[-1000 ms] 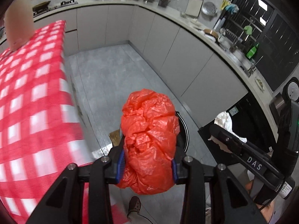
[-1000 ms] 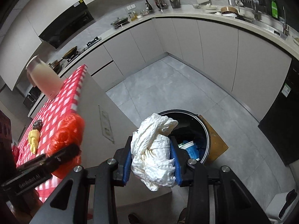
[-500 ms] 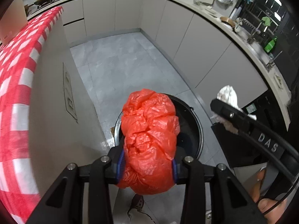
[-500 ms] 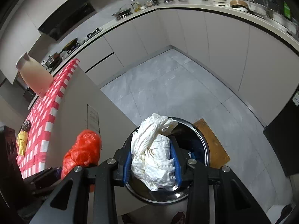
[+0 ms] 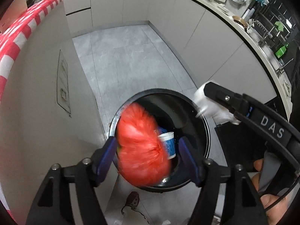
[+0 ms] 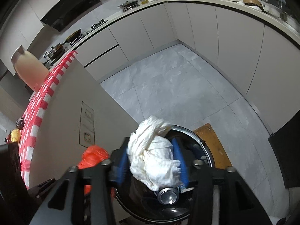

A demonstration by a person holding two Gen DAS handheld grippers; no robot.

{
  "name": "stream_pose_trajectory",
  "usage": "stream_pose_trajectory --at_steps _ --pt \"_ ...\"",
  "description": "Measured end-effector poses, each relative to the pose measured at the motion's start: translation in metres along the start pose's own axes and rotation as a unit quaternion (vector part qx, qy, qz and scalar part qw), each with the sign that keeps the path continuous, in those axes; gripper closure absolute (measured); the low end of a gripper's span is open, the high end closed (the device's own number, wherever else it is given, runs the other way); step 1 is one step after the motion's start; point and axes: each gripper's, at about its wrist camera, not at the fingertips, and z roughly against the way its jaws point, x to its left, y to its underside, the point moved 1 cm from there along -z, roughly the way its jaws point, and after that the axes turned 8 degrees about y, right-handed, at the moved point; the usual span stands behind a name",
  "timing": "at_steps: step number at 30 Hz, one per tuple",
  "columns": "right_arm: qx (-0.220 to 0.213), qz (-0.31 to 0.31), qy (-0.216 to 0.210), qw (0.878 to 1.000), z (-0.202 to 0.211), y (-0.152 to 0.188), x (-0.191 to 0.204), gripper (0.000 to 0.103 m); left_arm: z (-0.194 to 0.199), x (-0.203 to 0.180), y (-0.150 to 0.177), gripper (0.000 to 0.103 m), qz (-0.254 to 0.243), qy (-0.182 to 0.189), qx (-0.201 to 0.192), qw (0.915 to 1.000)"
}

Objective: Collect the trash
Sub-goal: 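Open the left gripper over the bin while the right opens, dropping both items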

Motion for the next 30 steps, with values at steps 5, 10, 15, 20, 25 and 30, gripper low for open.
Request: stream_pose_trajectory --at_steps 5,10,15,20,25,30 --pt "-0.018 -0.013 0.007 1.000 0.009 -0.008 -0.006 0.038 0.004 -0.004 -0.003 0.030 -0.003 -0.001 -0.011 0.9999" --pt "-0.029 -0.013 0.016 0.999 0.026 -0.007 -0.005 0.038 0.018 -0.005 -0.005 0.030 -0.002 0.008 -0.023 0.9997" --pt "-0.032 -0.016 0.024 0.999 0.039 -0.001 0.000 0.038 0.038 -0.006 -0.007 0.030 -0.003 0.022 -0.033 0.9992" --pt "-0.025 -0.029 0.039 0.998 0.050 0.007 0.002 0.038 0.057 -0.009 -0.006 0.030 -0.024 0.034 -0.040 0.9983" --pt "-0.006 -0.040 0.052 0.998 0.059 0.020 0.005 0.038 0.077 -0.012 -0.004 0.030 -0.048 0.045 -0.050 0.9966" --pt "-0.007 -0.040 0.062 0.997 0.074 0.035 0.017 0.038 0.095 -0.007 -0.001 0.030 -0.063 0.049 -0.057 0.9952"
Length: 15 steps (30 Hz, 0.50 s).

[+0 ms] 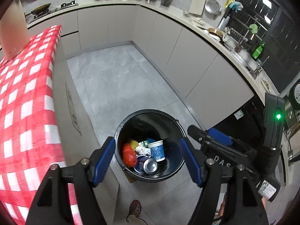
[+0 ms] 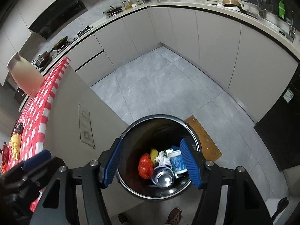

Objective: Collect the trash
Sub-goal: 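Open the left gripper over the bin while the right opens, dropping both items, then move both open grippers back over the table toward the scrubber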

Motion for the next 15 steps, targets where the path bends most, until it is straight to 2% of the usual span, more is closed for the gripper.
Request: stream_pose_trajectory --at_steps 8,15 --pt "-0.011 -0.008 0.000 1.000 0.031 0.017 0.026 0.038 0.035 0.014 0.006 0.030 -0.013 0.003 -0.008 0.9999" --pt "-0.022 -0.005 -0.005 1.000 0.056 0.030 0.064 0.038 0.068 0.039 0.013 0.030 -0.017 0.001 -0.019 0.9997"
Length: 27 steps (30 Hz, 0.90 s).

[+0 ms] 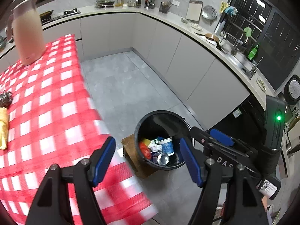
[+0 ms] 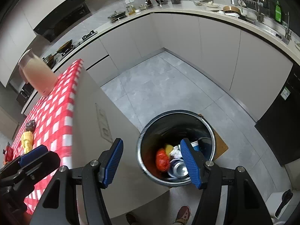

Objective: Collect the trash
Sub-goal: 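Move both open grippers back over the table toward the scrubber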

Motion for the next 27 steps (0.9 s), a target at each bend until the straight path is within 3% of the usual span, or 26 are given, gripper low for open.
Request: stream_pose_trajectory --at_steps 15,27 --pt "-0.012 0.056 -0.057 0.997 0.031 0.022 0.129 0.038 0.070 0.098 0.023 0.030 0.055 -0.051 -0.039 0.9964" --pt "0.008 0.151 -0.128 0.980 0.017 0.045 0.266 0.038 0.120 0.197 0.054 0.030 0.129 -0.101 -0.061 0.9846"
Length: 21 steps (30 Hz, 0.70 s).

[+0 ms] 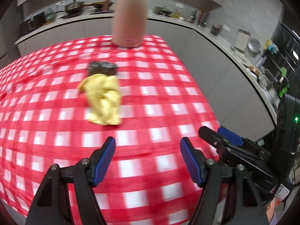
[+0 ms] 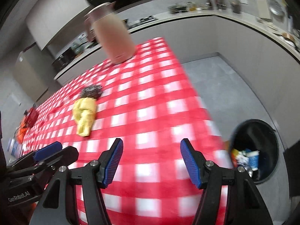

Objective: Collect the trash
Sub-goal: 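Move both open grippers back over the table toward the scrubber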

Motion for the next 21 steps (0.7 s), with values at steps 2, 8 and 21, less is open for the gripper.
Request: stream_pose_trajectory --at_steps 2,8,21 --pt "0.001 0.013 -0.008 1.000 -0.008 -0.003 0.018 0.038 0.005 0.016 0.000 0.030 0.011 -0.010 -0.005 0.9999" --pt "0.008 0.044 -0.031 0.999 -0.030 -0.009 0.063 0.037 0.012 0.060 -0.004 0.030 0.035 -0.035 -0.014 0.9987" --pt "0.015 0.072 -0.050 0.996 -0.070 -0.028 0.133 0.034 0.010 0.128 -0.019 0.030 0.055 -0.056 -0.015 0.9968"
